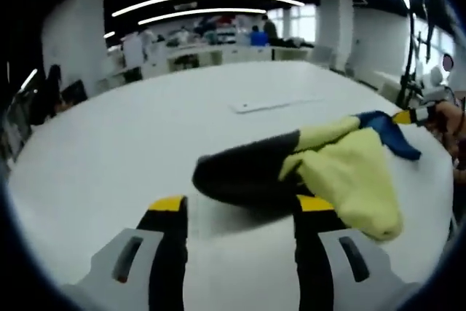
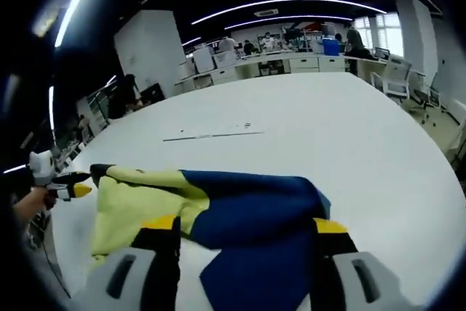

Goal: Fold the garment on the visible template until the final outline fits inside the template.

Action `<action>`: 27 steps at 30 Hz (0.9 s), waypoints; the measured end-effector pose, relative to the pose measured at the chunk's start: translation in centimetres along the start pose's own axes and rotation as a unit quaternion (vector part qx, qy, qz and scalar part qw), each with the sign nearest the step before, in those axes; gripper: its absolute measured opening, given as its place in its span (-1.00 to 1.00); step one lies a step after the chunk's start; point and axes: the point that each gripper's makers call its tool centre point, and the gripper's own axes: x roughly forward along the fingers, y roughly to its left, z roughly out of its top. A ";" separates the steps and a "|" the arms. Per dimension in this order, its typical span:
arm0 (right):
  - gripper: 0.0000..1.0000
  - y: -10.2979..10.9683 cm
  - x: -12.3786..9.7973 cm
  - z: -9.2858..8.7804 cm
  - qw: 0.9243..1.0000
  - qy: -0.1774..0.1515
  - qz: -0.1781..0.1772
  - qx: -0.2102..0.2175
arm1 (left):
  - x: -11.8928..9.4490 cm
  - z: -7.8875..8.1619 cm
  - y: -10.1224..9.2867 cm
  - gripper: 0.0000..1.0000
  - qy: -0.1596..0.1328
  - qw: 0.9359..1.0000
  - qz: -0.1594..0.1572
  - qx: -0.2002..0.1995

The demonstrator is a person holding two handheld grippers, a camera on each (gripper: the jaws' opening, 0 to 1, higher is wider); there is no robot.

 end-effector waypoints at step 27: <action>0.28 20.1 0.4 -9.8 0.969 0.034 0.157 -0.185 | 4.7 -2.0 -3.8 -0.79 0.006 0.993 0.006 -0.116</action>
